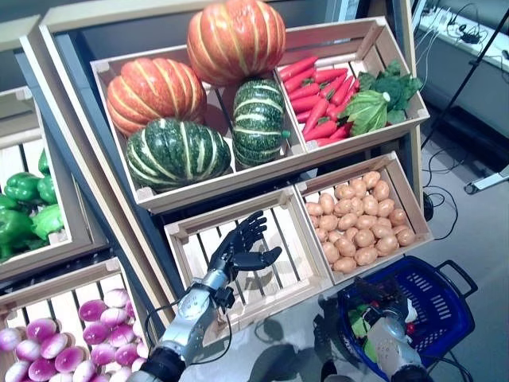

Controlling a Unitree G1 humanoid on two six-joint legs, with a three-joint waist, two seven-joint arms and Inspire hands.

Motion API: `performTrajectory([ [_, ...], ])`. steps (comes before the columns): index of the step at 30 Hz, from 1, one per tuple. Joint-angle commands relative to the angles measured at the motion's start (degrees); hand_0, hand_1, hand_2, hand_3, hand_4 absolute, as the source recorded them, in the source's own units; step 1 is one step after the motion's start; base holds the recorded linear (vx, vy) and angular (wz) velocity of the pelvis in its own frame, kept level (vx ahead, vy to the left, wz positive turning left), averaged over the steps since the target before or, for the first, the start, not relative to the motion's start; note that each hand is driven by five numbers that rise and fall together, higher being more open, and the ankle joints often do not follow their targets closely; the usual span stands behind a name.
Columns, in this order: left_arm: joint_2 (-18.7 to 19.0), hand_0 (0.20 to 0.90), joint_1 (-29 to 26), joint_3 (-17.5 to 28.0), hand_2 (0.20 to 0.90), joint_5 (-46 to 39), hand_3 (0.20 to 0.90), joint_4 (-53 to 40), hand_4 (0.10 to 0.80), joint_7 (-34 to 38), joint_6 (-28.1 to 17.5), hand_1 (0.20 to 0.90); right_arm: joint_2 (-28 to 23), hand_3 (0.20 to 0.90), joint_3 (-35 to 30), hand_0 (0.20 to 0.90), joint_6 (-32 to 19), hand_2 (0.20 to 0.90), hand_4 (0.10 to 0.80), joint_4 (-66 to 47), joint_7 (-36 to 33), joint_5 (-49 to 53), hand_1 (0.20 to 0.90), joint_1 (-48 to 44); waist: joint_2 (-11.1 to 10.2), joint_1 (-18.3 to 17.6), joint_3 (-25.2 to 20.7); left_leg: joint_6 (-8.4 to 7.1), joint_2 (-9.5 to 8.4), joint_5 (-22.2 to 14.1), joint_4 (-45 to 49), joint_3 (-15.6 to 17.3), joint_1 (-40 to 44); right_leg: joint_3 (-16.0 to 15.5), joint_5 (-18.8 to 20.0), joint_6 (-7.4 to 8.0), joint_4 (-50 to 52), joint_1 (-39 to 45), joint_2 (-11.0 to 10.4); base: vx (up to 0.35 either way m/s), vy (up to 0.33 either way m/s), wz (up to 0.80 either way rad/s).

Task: Put vegetables into the basket

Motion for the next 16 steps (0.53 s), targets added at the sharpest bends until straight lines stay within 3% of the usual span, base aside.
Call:
performTrajectory([
  [1,-1.4,0.900,-1.6,2.0,0.900,10.2,0.900,1.6,0.800,7.3,-12.9,0.900,0.0,0.900,2.5,0.900,-10.0,0.900,0.800,-7.8,0.9,-13.4,0.900,-2.3,-0.8,-0.4,-3.3,4.15,-5.33,5.9,-4.9,-1.0,-3.2,0.9,3.7,-4.00,-4.3,2.0,4.2,0.000,0.000,0.00],
  [4,-2.3,0.900,0.7,1.8,0.900,16.9,0.900,6.8,0.800,13.8,-14.1,0.900,-0.9,0.900,8.0,0.900,-11.0,0.900,0.800,-8.2,5.0,-22.0,0.900,-2.5,-0.8,0.3,-3.7,4.41,-6.01,5.4,-4.8,-1.2,-2.9,0.5,3.0,-4.08,-3.8,2.4,4.1,0.003,0.005,0.01],
  [7,-2.5,0.900,1.9,2.3,0.900,20.4,0.900,10.2,0.800,15.1,-13.9,0.900,-2.1,0.900,11.1,0.900,-12.6,0.900,0.800,-8.1,9.1,-26.1,0.900,-2.2,-1.0,0.8,-3.6,4.42,-6.22,5.3,-4.7,-1.6,-2.6,-0.4,2.8,-3.93,-3.8,2.8,3.8,0.002,0.009,0.08],
  [11,-3.6,0.900,3.0,2.1,0.900,20.0,0.900,17.7,0.800,13.9,-13.8,0.900,-3.9,0.900,15.4,0.900,-15.8,0.900,0.800,-4.6,9.7,-34.0,0.900,-2.6,-1.5,2.3,-3.2,4.29,-7.07,4.9,-4.7,-3.3,-2.5,-2.1,2.6,-3.82,-4.7,4.1,3.3,-0.007,0.023,0.25],
  [16,-5.1,0.900,2.2,1.5,0.900,19.1,0.900,21.7,0.800,13.5,-15.3,0.900,-3.1,0.900,17.4,0.900,-15.6,0.900,0.800,-0.4,9.5,-37.0,0.900,-2.7,-1.4,3.5,-2.6,4.56,-7.90,4.7,-5.0,-5.5,-2.7,-3.4,2.4,-3.81,-4.9,4.9,2.8,-0.016,0.045,0.27],
])
